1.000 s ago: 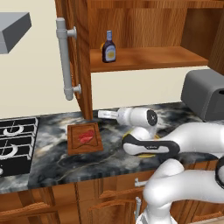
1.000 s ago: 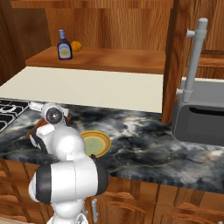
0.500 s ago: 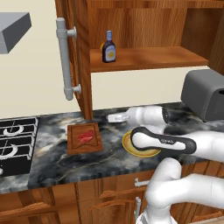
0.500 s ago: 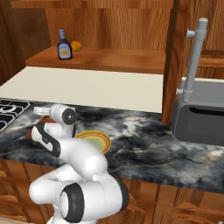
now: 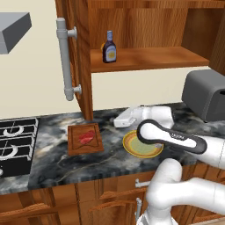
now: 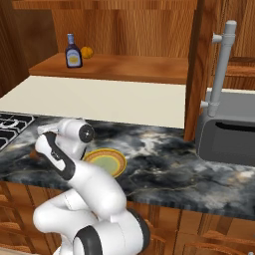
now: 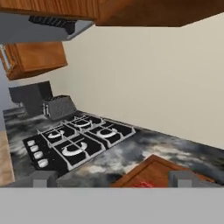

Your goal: Pick the steak from the plate and place it on the cutting board. Then pick the condiment bottle from the cabinet and place it next to the cutting board.

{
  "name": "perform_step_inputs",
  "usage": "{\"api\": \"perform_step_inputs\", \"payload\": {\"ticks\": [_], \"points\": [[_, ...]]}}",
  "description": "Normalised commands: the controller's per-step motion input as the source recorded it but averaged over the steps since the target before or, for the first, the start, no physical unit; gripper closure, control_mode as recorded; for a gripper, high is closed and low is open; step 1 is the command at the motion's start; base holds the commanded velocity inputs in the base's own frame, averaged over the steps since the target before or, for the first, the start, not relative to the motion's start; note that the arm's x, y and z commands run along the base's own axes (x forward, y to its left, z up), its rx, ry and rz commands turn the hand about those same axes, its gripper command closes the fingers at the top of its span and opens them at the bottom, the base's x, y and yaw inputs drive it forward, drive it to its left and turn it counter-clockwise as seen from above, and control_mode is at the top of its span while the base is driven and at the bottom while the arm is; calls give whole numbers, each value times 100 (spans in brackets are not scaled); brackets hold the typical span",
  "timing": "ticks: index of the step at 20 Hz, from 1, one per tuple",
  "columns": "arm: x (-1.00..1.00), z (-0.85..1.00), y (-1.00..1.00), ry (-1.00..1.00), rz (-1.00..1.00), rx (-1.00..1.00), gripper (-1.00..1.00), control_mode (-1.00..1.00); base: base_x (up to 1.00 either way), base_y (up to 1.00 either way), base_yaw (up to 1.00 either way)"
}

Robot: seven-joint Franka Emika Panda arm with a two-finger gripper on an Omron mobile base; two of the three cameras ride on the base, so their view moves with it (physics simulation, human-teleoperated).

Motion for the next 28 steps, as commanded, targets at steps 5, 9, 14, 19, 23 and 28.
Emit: {"api": "perform_step_inputs", "payload": {"ticks": [5, 9, 14, 19, 23, 28], "points": [[-11, 31, -9, -21, 29, -1, -100, -100, 0, 0, 0], [-21, 28, -15, -23, 33, 0, -100, -100, 0, 0, 0], [-36, 29, -14, -26, 33, 0, -100, -100, 0, 0, 0], [-27, 43, -11, -24, 30, 0, -100, -100, 0, 0, 0], [-8, 53, -12, -17, 20, 1, -100, -100, 0, 0, 0], [-15, 39, -16, -4, 6, 0, -100, -100, 0, 0, 0]]}}
